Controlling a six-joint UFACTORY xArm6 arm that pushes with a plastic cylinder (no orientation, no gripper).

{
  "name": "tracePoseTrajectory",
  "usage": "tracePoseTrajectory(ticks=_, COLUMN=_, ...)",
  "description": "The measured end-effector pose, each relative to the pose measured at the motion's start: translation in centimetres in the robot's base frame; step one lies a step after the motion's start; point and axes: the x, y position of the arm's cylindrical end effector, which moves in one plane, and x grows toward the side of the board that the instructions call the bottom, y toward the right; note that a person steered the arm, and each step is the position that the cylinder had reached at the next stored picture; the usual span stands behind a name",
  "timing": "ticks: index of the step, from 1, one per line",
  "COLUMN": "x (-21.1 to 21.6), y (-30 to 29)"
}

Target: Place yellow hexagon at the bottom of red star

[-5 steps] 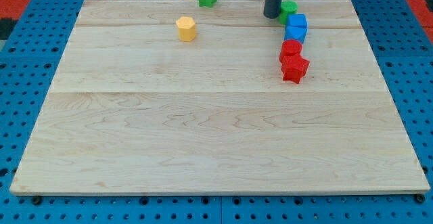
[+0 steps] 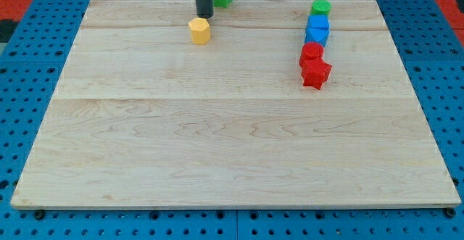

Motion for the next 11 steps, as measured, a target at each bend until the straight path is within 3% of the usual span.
tracePoseTrajectory(ticks=4, x=12.7, y=0.1)
tracePoseTrajectory(ticks=6, x=18.1, y=6.7)
tracePoseTrajectory(ticks=7, x=19.4, y=1.6)
tracePoseTrajectory(ticks=9, x=22.9, y=6.0)
tracePoseTrajectory(ticks=11, x=21.7, y=6.5)
